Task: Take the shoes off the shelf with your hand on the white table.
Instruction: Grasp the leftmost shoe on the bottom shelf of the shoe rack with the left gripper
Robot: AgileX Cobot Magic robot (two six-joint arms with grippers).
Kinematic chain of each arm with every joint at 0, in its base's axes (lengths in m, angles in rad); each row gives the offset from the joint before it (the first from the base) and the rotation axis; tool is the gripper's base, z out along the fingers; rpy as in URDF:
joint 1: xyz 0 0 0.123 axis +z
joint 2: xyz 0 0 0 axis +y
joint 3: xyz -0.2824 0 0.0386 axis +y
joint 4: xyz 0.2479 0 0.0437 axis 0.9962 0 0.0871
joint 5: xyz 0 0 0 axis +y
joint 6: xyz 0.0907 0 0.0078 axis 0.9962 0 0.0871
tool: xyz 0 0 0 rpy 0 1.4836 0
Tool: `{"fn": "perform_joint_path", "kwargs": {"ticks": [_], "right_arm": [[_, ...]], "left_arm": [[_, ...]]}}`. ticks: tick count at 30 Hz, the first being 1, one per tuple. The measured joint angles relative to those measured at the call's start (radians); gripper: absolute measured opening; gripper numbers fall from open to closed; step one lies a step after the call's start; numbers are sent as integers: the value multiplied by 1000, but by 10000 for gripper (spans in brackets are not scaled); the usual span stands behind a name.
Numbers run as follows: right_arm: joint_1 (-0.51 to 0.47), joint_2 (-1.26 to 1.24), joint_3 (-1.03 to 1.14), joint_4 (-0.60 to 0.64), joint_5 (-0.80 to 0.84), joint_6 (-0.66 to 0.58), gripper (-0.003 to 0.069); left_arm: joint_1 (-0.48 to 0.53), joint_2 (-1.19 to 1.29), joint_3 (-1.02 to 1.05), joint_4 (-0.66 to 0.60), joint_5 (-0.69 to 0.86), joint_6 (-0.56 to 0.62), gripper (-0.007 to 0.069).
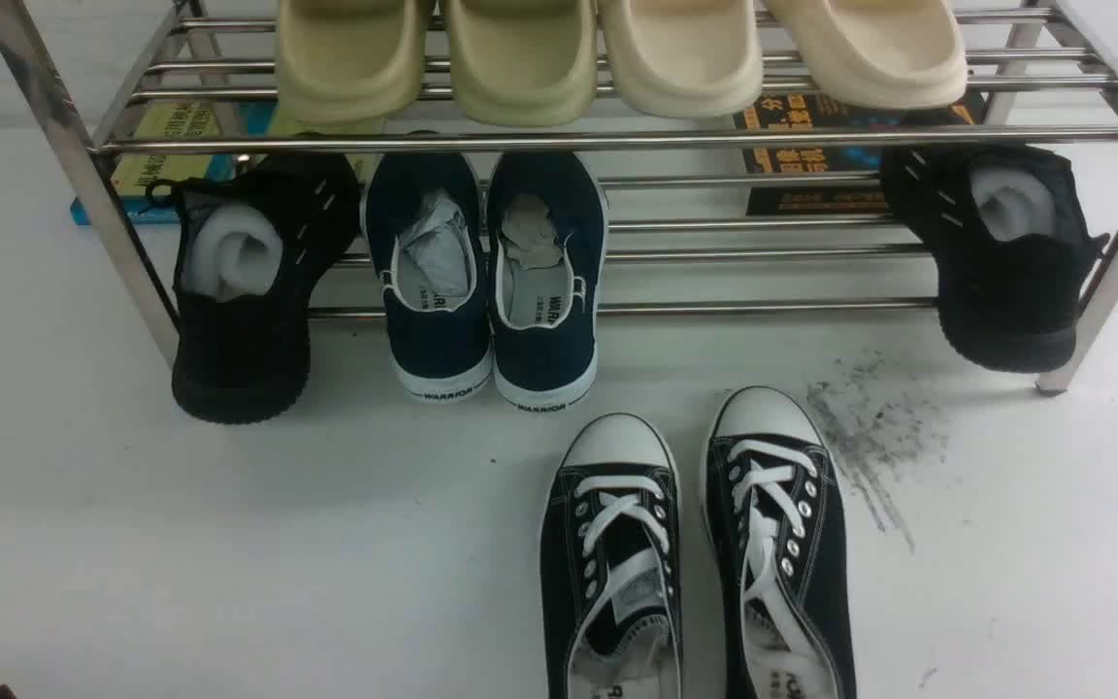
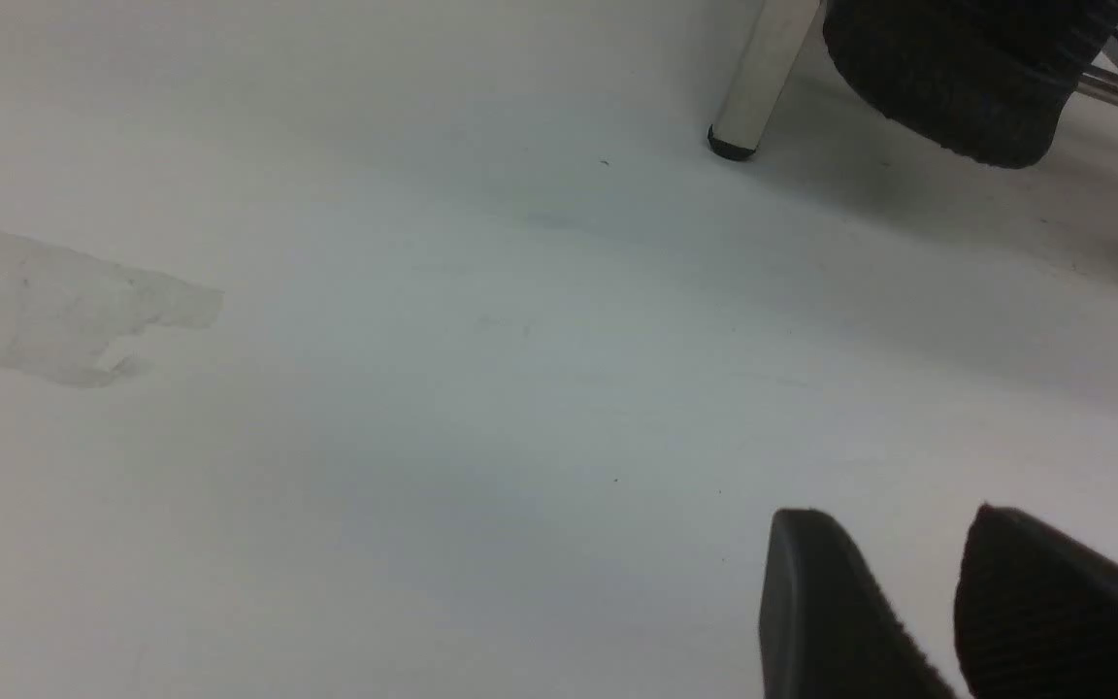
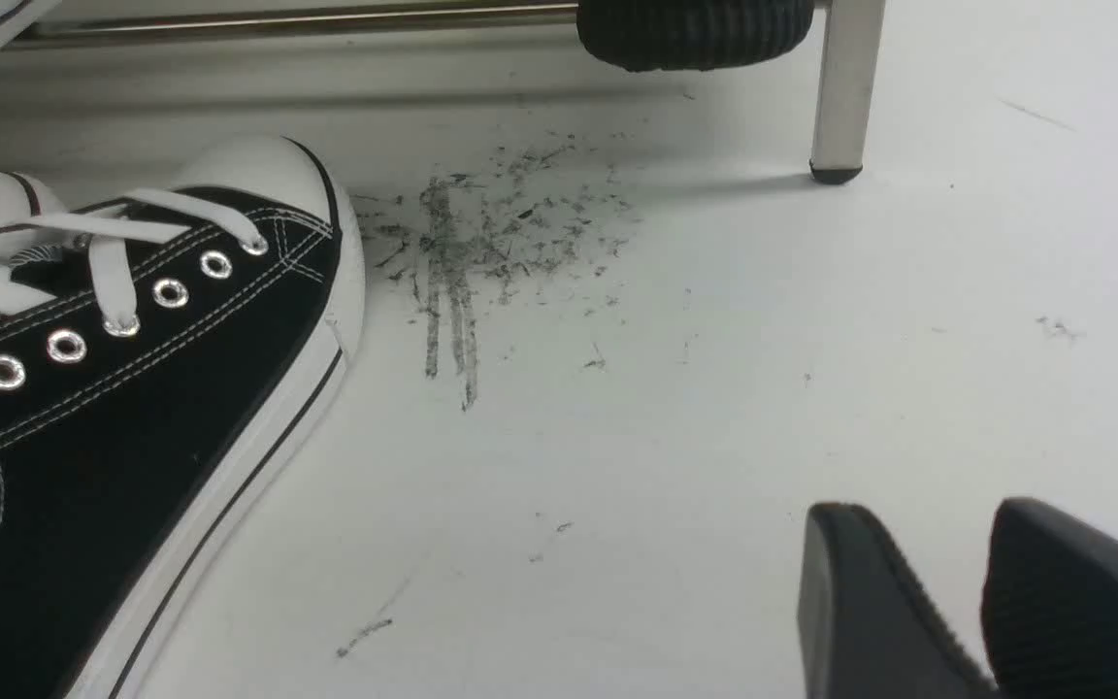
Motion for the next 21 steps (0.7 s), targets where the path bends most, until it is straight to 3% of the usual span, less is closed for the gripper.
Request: {"fn": "perform_joint_path", "kwargs": {"ticks": [21], "right_arm": [[0,0,0,0,0,0,237]], "left_arm": [[0,0,0,0,0,0,242]]}}
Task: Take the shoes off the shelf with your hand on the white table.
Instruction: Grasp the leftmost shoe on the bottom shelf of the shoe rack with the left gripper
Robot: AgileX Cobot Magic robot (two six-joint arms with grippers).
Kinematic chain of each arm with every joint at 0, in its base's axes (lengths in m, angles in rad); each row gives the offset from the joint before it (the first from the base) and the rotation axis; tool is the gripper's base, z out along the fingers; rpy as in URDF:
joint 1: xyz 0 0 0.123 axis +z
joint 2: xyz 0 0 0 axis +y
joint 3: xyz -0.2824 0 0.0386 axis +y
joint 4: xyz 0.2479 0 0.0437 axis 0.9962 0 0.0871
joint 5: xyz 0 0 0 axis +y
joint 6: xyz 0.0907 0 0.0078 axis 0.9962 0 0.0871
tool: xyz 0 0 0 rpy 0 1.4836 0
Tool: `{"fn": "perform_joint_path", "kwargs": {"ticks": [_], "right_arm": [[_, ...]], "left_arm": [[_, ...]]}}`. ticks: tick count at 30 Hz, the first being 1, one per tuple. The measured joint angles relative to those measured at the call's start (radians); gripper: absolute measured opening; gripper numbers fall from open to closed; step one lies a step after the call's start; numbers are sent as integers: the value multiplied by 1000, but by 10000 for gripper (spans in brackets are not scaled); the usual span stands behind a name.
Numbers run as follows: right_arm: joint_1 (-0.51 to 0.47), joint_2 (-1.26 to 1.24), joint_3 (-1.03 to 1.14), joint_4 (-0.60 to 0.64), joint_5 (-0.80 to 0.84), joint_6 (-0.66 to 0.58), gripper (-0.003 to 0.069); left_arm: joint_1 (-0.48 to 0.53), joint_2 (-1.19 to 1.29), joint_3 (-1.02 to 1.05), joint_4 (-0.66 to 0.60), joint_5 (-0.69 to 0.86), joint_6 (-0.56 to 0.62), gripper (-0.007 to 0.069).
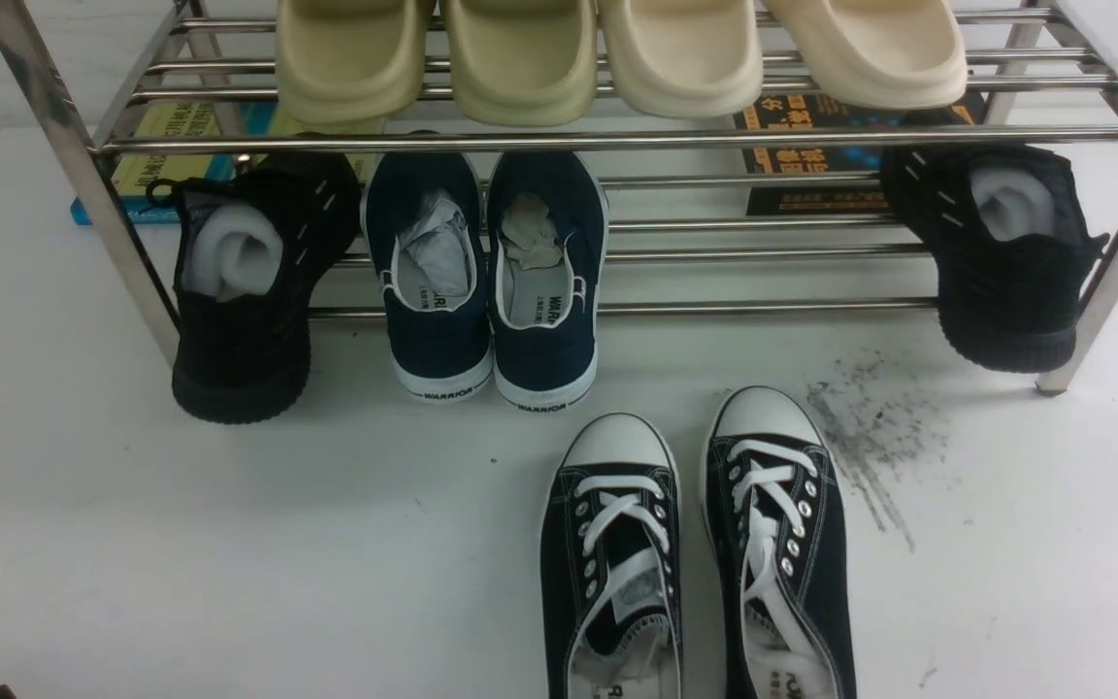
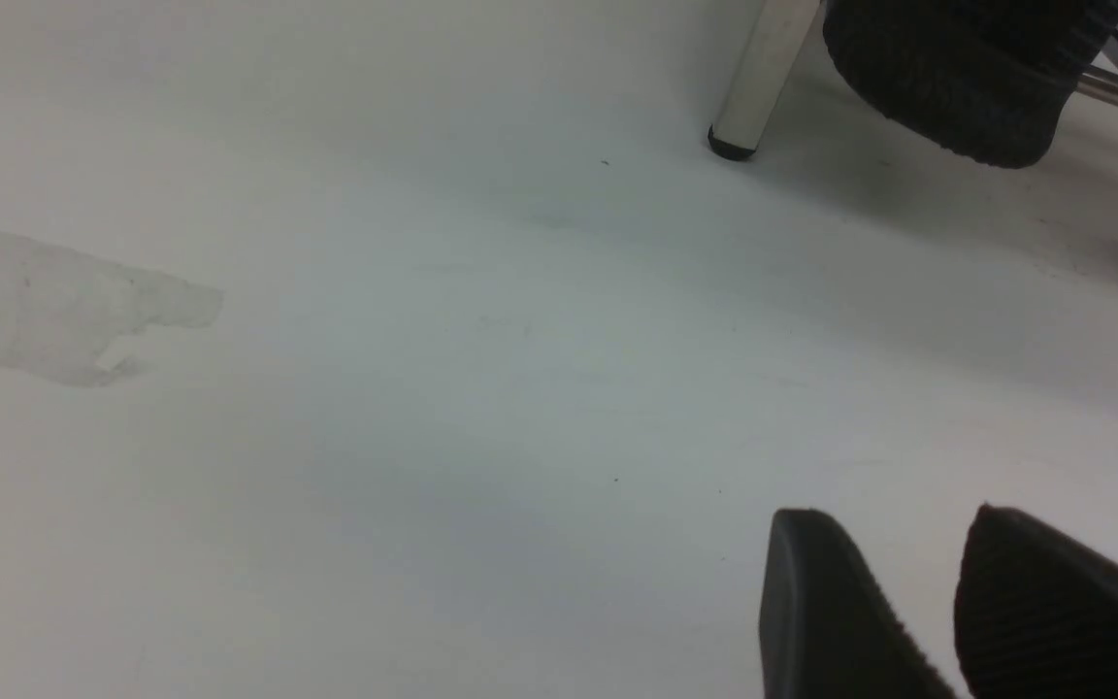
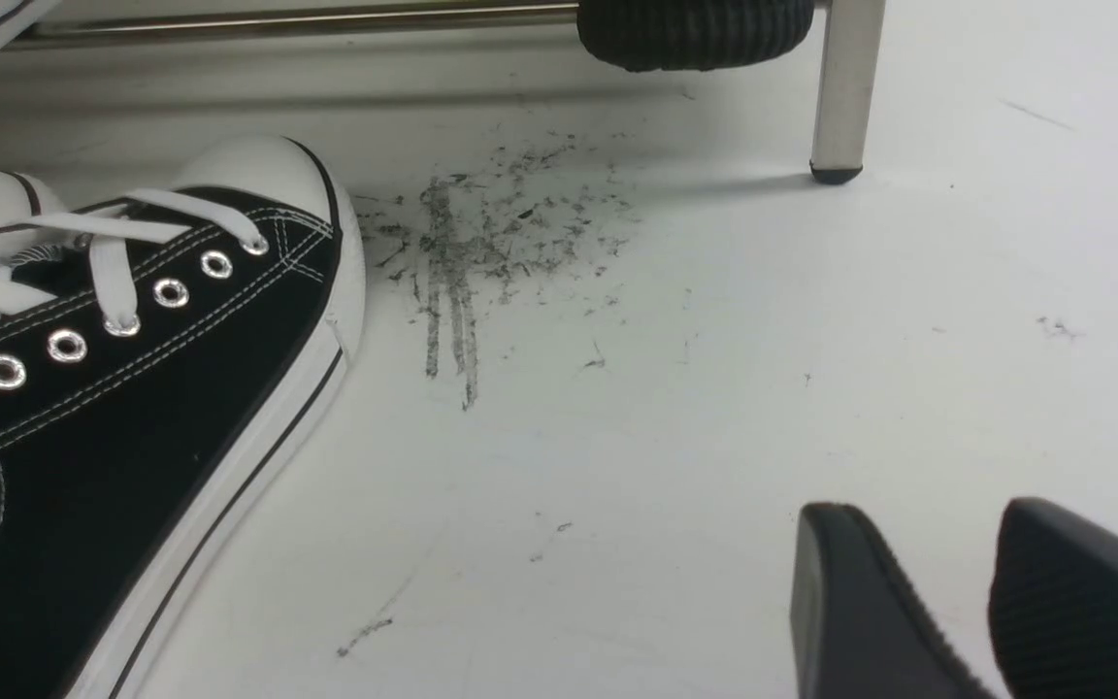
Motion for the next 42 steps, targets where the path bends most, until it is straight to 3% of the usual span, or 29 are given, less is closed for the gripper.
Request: {"fn": "perform_joint_path", "kwargs": {"ticks": [38,42], "right_arm": [[0,0,0,0,0,0,237],[0,0,0,0,0,0,237]], "left_arm": [[0,0,0,0,0,0,242],[0,0,0,-99,-13,-67,242]]}}
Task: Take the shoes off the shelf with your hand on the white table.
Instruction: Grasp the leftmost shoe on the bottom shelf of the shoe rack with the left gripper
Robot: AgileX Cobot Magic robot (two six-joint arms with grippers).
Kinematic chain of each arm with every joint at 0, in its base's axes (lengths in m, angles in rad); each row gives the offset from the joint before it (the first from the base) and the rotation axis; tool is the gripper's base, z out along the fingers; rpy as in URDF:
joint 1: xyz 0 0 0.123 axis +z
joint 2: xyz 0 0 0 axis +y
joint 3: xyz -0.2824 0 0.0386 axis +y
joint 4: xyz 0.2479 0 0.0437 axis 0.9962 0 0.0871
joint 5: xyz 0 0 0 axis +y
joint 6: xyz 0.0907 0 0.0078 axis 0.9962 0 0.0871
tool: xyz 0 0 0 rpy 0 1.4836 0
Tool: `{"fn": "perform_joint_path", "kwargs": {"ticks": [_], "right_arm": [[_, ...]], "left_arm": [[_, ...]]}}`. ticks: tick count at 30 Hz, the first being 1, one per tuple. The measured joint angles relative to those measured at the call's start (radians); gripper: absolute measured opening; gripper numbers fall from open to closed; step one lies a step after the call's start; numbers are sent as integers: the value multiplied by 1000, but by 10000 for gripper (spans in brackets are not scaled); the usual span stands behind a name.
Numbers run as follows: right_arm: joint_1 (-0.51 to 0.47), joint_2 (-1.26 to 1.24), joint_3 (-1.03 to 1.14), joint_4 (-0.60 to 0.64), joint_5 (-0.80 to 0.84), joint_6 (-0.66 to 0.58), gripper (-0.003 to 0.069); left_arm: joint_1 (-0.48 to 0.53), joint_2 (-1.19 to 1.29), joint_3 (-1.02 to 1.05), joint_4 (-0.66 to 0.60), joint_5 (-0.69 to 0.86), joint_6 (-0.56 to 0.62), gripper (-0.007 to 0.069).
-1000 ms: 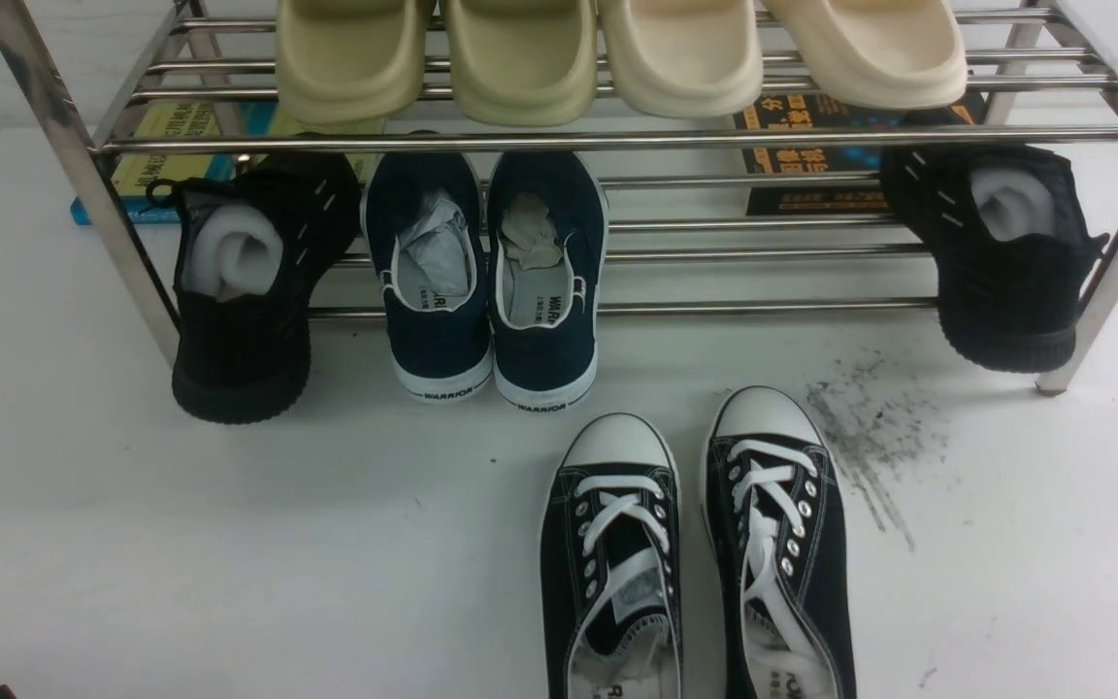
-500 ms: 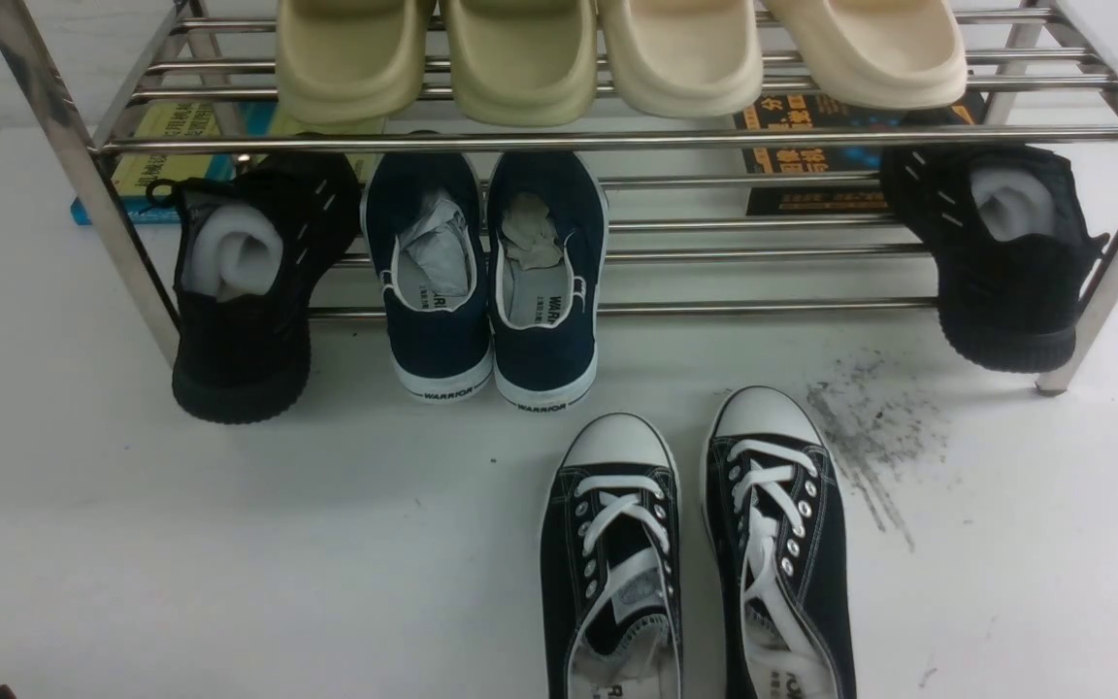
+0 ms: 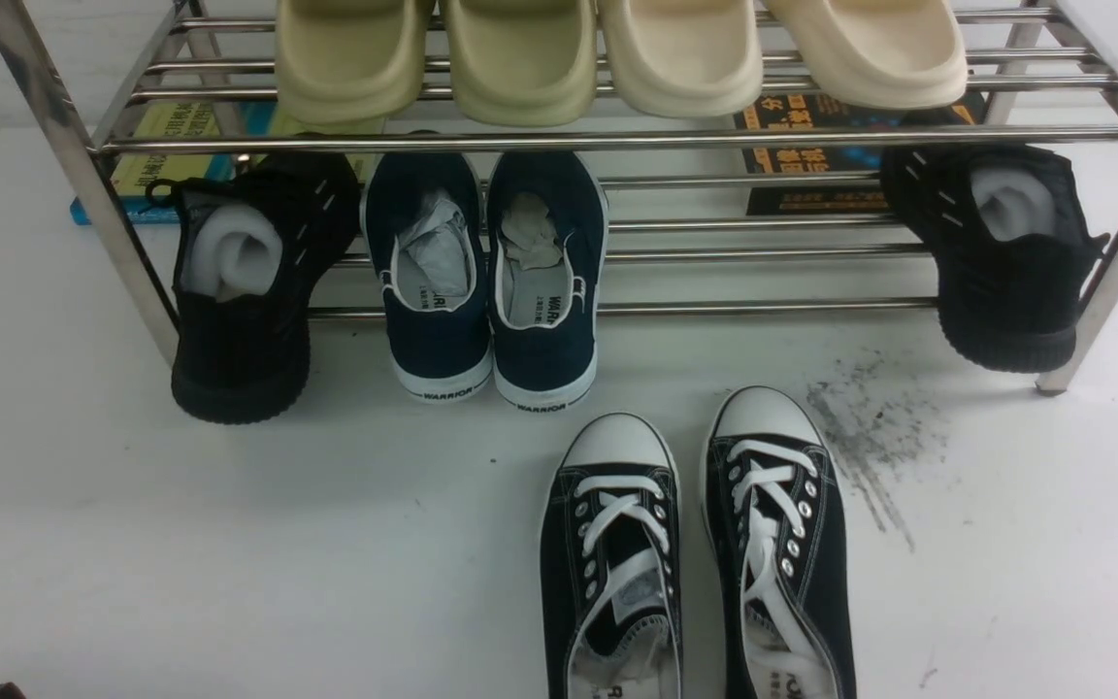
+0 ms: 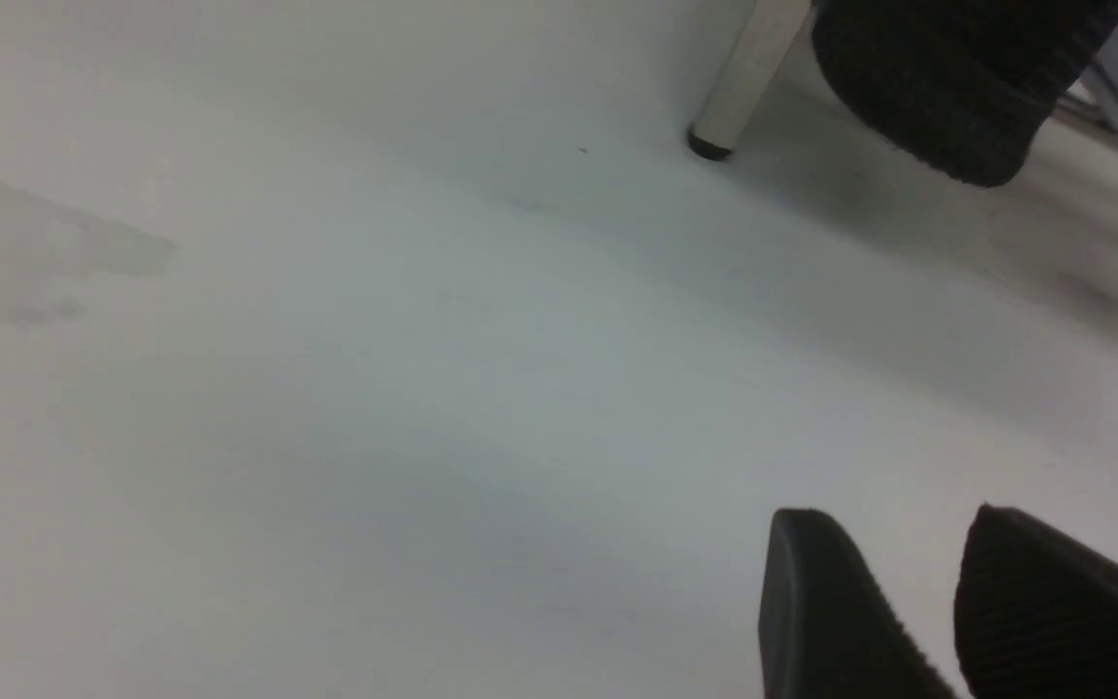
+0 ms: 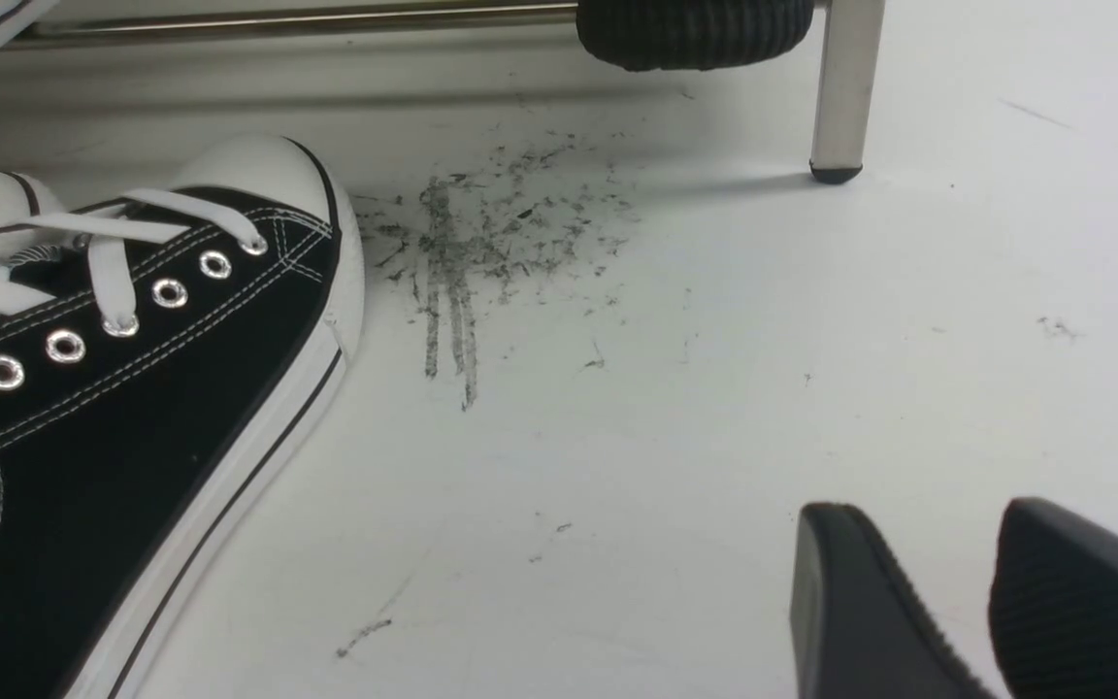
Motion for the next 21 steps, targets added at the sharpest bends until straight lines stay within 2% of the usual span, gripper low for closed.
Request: {"fn": "perform_joint_path", "kwargs": {"ticks": [3,4,5,6,7,11,18,21], "right_arm": [[0,0,0,0,0,0,237],[0,0,0,0,0,0,237],[0,0,0,0,0,0,237],[0,0,0,0,0,0,237],[0,0,0,0,0,0,237],[0,0,0,0,0,0,237],[0,0,0,0,0,0,237],[0,0,0,0,0,0,237]], "left_arm": [[0,0,3,-194,-11,-129,242],[0,0,3,-223,-11,-148,242],[0,0,5,-335,-11,-224,242],[0,0,5,-346,-11,-231,242],[0,0,7,-416,-13,-282,242],[0,0,12,-455,-35,-318,242],[0,0,15,-452,-88,-321,241],[0,0,15,-488,-106,-310,208]]}}
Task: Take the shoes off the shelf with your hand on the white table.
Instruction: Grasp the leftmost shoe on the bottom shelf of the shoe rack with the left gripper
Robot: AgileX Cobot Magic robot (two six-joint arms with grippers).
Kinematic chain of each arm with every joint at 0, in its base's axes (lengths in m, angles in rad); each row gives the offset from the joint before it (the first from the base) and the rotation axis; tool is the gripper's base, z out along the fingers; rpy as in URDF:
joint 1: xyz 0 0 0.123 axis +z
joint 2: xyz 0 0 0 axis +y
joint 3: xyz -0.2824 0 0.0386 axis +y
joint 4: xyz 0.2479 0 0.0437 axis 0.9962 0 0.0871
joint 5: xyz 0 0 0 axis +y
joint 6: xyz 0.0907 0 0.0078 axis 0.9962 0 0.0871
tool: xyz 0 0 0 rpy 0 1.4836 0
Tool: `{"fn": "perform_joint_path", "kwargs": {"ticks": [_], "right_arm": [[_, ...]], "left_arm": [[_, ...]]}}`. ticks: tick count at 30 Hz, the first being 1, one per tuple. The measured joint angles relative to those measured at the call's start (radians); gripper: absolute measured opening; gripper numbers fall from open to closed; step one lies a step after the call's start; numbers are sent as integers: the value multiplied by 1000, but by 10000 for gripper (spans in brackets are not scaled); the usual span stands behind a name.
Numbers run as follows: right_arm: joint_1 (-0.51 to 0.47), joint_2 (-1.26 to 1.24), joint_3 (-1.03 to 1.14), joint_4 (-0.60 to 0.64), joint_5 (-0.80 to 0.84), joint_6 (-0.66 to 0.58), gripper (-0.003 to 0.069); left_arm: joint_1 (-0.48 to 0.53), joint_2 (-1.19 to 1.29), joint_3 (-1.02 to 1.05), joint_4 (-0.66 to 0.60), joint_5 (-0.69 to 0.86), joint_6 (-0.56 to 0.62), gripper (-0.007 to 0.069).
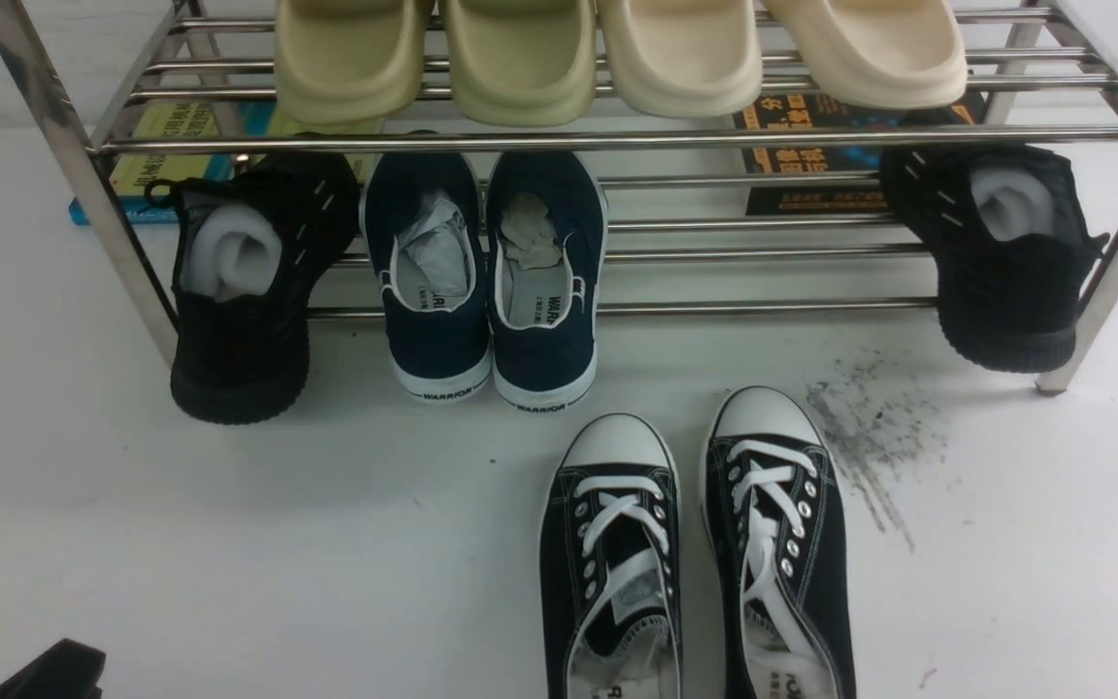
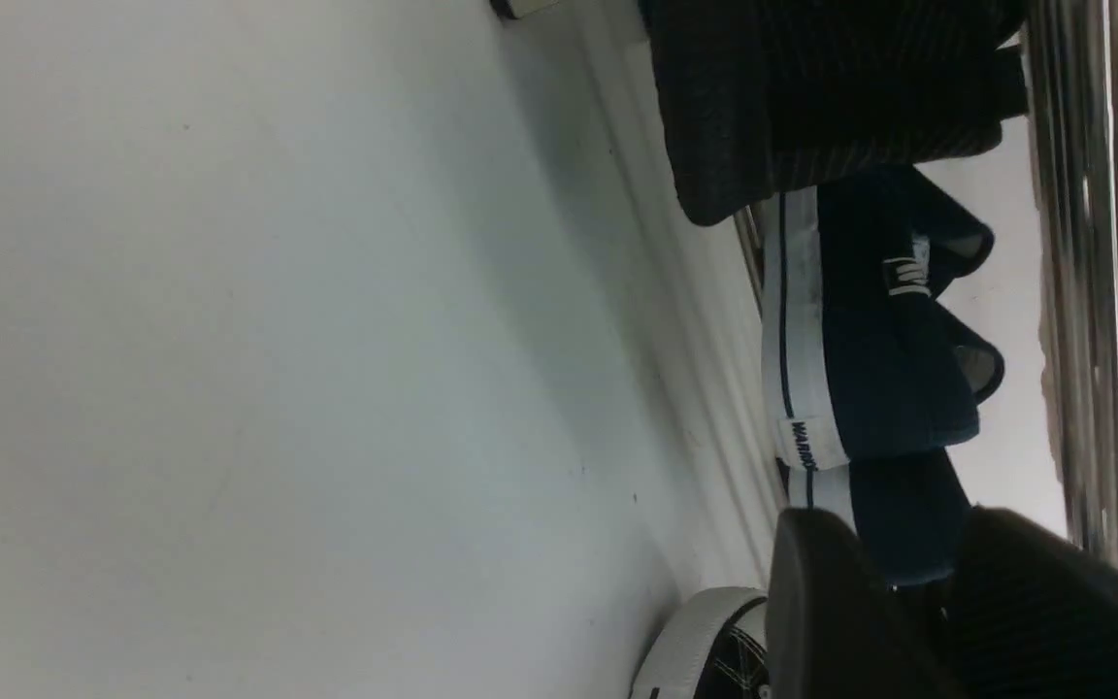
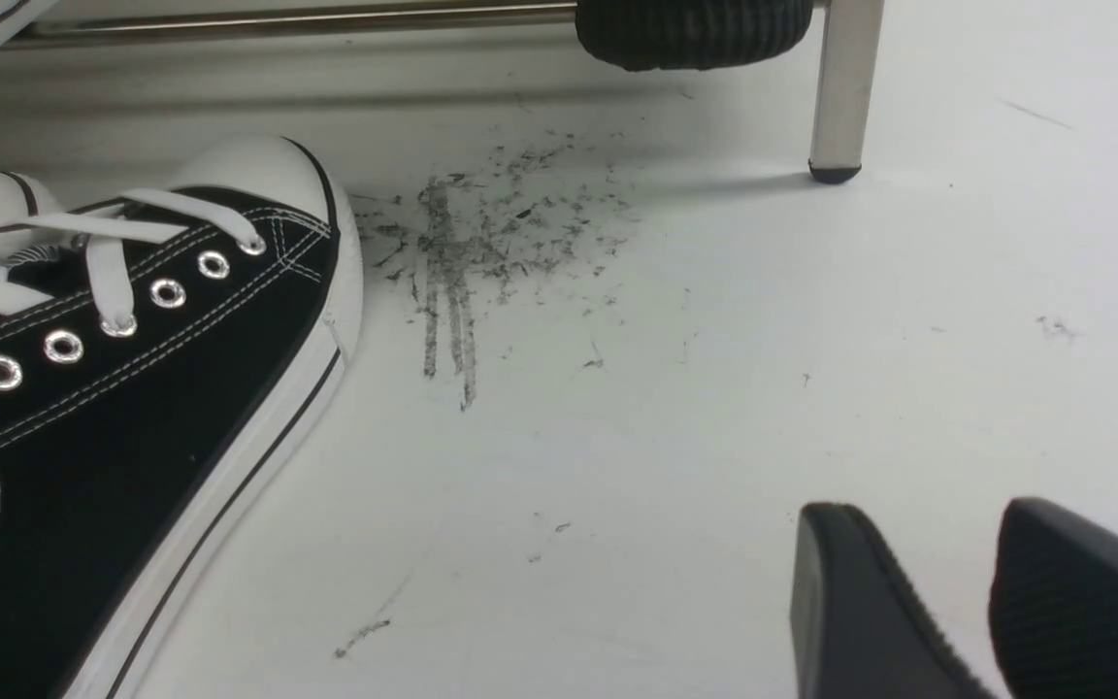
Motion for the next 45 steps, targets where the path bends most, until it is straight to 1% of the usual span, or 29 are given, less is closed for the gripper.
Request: {"fn": "perform_joint_path", "kwargs": {"ticks": [3,6,7,8,10,11,14,16,17,19,21,22,25,27,29,30,31,33,34,35,36,37,38,41,43,44,45], "right_arm": [[0,0,0,0,0,0,237],[0,0,0,0,0,0,237],[0,0,0,0,0,0,237],[0,0,0,0,0,0,237],[0,0,0,0,0,0,237],[0,0,0,0,0,0,237],[0,0,0,0,0,0,237],[0,0,0,0,0,0,237],[0,0,0,0,0,0,237],[0,0,0,0,0,0,237],[0,0,0,0,0,0,237],[0,0,0,0,0,0,237],[0,0,0,0,0,0,237],[0,0,0,0,0,0,237],[0,0,0,0,0,0,237],[0,0,0,0,0,0,237],[0,0,0,0,0,0,237],[0,0,0,0,0,0,237],[0,0,0,0,0,0,237],[0,0,0,0,0,0,237],[0,0,0,0,0,0,237],[0,0,0,0,0,0,237],[0,0,0,0,0,0,237],[0,0,0,0,0,0,237],[0,0,0,0,0,0,237],[0,0,0,0,0,0,237],[0,0,0,0,0,0,237]], "left_arm": [[0,0,-19,-13,81,60,153],[0,4,-121,-13,209,159,84],[0,20,-165,-11,234,183,69],[0,25,-165,-11,240,194,66],[0,126,-288,32,332,254,37],[0,147,-307,42,349,267,33],[0,374,-462,158,499,349,26],[0,500,-537,219,545,399,24],[0,618,-595,261,564,438,24],[0,774,-679,282,603,483,24],[0,919,-768,271,656,537,24],[0,1008,-825,246,694,576,24],[-4,1148,-925,172,754,633,24],[-45,1227,-996,137,767,647,24],[-129,1285,-1066,136,755,630,24],[-148,1290,-1072,138,753,625,24],[-226,1320,-1117,165,732,580,24],[-316,1349,-1168,242,692,494,30],[-324,1354,-1173,251,689,484,31],[-355,1361,-1190,293,675,442,35],[-405,1382,-1219,382,654,348,46],[-430,1394,-1236,450,639,273,55],[-451,1407,-1250,505,628,211,69],[-482,1449,-1281,632,606,76,117],[-488,1478,-1297,675,599,22,168],[-488,1484,-1303,681,598,16,174],[-488,1505,-1318,694,595,5,221]]}}
